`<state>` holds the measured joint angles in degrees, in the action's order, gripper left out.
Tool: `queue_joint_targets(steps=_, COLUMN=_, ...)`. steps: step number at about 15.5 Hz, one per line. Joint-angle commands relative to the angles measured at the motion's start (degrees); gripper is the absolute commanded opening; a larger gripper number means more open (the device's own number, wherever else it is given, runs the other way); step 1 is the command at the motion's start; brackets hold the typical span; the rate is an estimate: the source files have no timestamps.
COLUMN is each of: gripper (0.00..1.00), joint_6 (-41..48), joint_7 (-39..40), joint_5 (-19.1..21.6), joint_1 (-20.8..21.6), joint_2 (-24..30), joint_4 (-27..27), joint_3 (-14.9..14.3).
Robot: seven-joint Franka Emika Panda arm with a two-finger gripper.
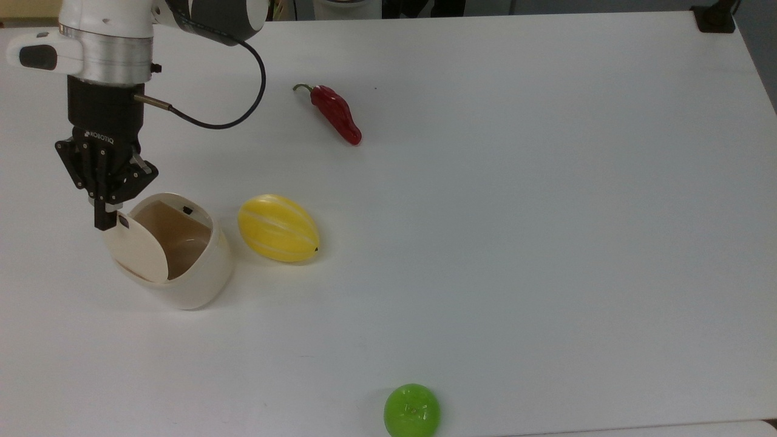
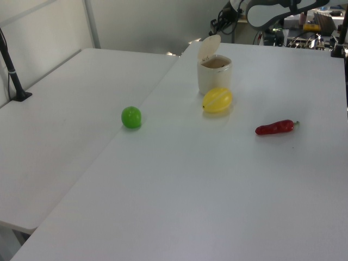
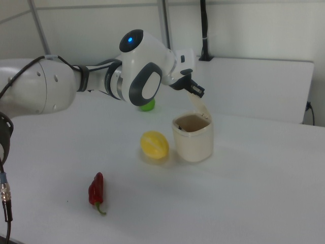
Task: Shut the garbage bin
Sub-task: 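Push the raised lid down with the gripper fingers onto the bin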
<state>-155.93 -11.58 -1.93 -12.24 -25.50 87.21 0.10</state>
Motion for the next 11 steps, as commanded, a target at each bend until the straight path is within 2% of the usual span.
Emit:
queue_joint_targets(steps=1, gripper=0.00, joint_6=7.7, joint_7=1.2, joint_5=0.3, joint_1=1.1, joint_2=1.2, joint_4=-0.2, joint_3=-0.2)
queue_joint_targets(steps=4, gripper=0.00, joint_6=13.2, joint_7=3.7, joint_5=0.4, joint_1=1.8, joint_2=1.3, joint_4=-0.3, joint_3=-0.2)
queue_joint_targets(steps=11, gripper=0.00, joint_6=15.6, joint_7=3.8, joint_5=0.4, joint_1=3.9, joint_2=0.6, joint_4=0.4, joint_3=0.0)
